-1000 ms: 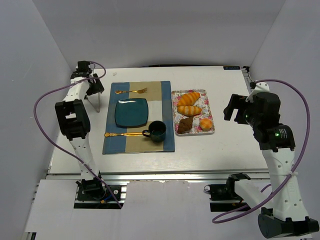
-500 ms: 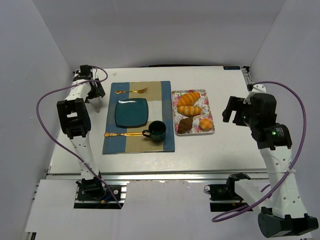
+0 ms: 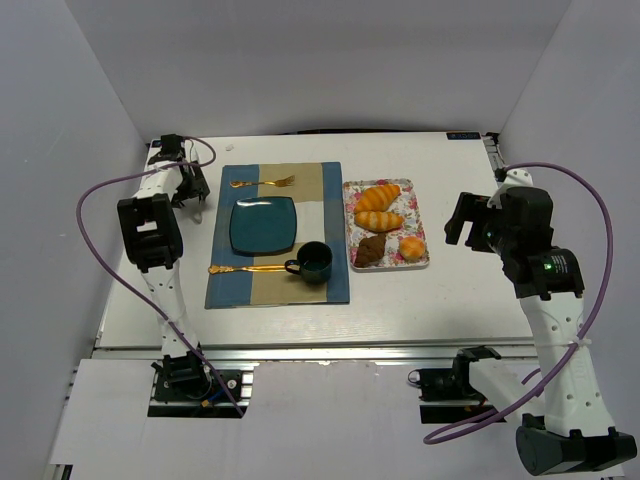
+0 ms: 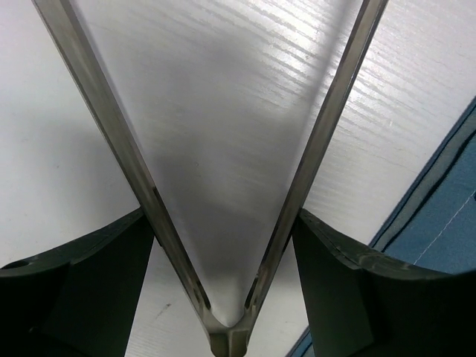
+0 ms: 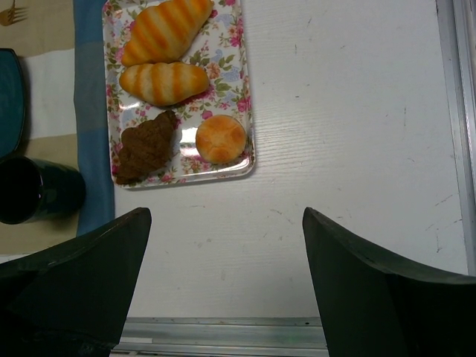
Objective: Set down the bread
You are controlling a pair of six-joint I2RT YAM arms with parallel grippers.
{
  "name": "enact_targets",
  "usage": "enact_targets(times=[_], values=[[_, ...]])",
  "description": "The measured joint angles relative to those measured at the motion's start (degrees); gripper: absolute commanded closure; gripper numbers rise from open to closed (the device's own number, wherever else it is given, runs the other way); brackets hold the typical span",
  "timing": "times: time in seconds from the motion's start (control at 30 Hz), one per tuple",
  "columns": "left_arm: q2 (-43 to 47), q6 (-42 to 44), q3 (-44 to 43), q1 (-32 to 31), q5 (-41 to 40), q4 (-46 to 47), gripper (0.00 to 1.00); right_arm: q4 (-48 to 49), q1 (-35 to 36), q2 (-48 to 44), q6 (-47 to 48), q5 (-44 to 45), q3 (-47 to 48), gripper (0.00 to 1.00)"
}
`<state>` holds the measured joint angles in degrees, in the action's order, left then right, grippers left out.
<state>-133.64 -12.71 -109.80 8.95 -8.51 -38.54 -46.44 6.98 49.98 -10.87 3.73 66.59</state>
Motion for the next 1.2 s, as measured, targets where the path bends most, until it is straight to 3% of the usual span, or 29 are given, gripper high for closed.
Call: enact_targets(times=[0.17,0.3,0.37,0.43,0.77,0.87,1.07,1.2], values=[[-0.1,0.9,-0.1,0.2,0.6,0.4,0.18,-0.2,0.0,0.0,-0.5,0.6,0.0,0.11],[-0.5,1.4,-0.6,0.2,0.9,0.7,0.25,-0.3,0.0,0.0,-0.7,0.8,0.0,0.11],[-0.9,1.6,-1.1,0.2,1.0,0.8,0.36,-0.4,0.0,0.0,-0.7,0.8,0.0,0.11],[-1.0,1.7,-1.3,0.2,1.1,1.1,0.4,-0.6,0.0,0.0,-0.7,0.9,0.0,0.11],[1.2,-1.0,-2.2,0.3,-1.4,-0.9,0.42,-0.4,0.0,0.0,-0.8,-0.8,-0.2,0.11],[7.1,-3.0,0.4,0.3,-2.0,-1.6,0.44,0.5,0.0,0.0,-1.0,-1.4,-1.3,0.11],[30.0,-7.1,8.6,-0.9,-1.1,-1.5,0.46,2.1,0.0,0.0,-1.1,-2.8,-3.9,0.11],[41.6,-8.4,10.2,-7.0,-1.5,-1.8,0.46,3.6,0.1,0.0,-1.1,-3.7,-4.2,0.11]])
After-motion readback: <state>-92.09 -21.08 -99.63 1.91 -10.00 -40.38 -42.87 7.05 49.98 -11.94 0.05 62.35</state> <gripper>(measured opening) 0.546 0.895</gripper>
